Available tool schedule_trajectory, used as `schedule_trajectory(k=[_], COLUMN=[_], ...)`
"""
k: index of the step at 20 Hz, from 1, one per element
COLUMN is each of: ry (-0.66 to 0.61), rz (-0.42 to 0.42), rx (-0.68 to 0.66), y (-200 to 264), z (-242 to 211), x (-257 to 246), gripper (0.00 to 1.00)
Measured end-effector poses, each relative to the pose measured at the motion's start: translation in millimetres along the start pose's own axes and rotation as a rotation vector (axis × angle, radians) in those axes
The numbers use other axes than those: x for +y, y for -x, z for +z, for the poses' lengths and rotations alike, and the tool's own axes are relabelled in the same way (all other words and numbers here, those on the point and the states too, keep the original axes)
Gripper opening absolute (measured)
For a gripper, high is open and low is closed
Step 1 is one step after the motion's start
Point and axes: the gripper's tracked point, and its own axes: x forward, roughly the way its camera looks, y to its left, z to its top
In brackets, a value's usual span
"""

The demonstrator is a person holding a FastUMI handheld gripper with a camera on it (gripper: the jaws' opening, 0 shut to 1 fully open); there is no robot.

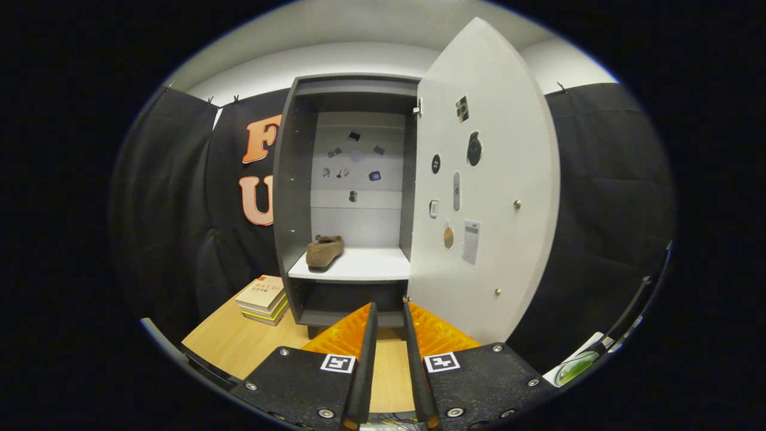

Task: Open the shoe cabinet door, grab the shoes and put them into the shoe cabinet, then close the shoe cabinet door.

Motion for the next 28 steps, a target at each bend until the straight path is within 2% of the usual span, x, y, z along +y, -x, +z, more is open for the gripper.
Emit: schedule_trajectory(k=[15, 28], ry=[-0.001, -0.02], rz=[0.156, 0.241], rx=[0.323, 0.608], y=[-54, -114], z=[-162, -304], x=[88, 141], gripper=[0.28, 0.28])
